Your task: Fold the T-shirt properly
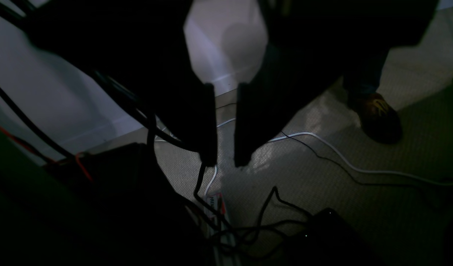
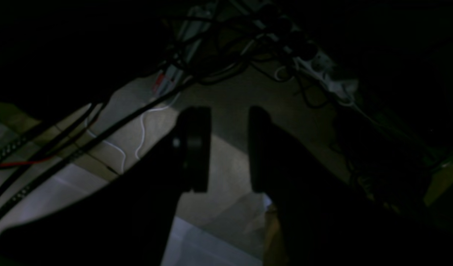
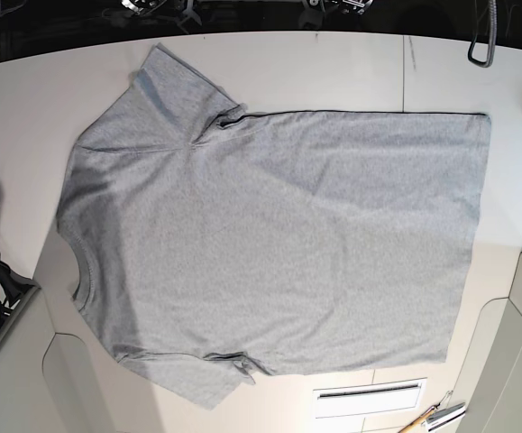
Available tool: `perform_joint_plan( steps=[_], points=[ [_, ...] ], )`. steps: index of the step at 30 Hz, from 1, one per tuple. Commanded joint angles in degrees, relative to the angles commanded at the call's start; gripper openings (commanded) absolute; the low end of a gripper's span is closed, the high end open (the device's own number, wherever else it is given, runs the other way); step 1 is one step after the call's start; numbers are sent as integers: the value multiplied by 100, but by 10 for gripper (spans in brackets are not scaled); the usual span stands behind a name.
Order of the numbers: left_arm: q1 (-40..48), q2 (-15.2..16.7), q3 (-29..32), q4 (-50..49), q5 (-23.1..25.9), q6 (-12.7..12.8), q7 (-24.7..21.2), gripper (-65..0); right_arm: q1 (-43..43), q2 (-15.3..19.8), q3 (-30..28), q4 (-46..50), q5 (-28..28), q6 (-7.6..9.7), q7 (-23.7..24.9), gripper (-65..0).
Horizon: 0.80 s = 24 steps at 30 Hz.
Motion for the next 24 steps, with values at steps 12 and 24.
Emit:
perform_joint_plan(
  steps=[12, 24],
  points=[
    [313, -162, -11, 4, -205, -1067, 492, -559, -605, 284, 0, 592, 4, -26, 0, -489],
    [2420, -776, -1233, 3082, -693, -898, 1237, -559, -2677, 1694, 2, 3818, 935, 103, -496, -489]
  ],
)
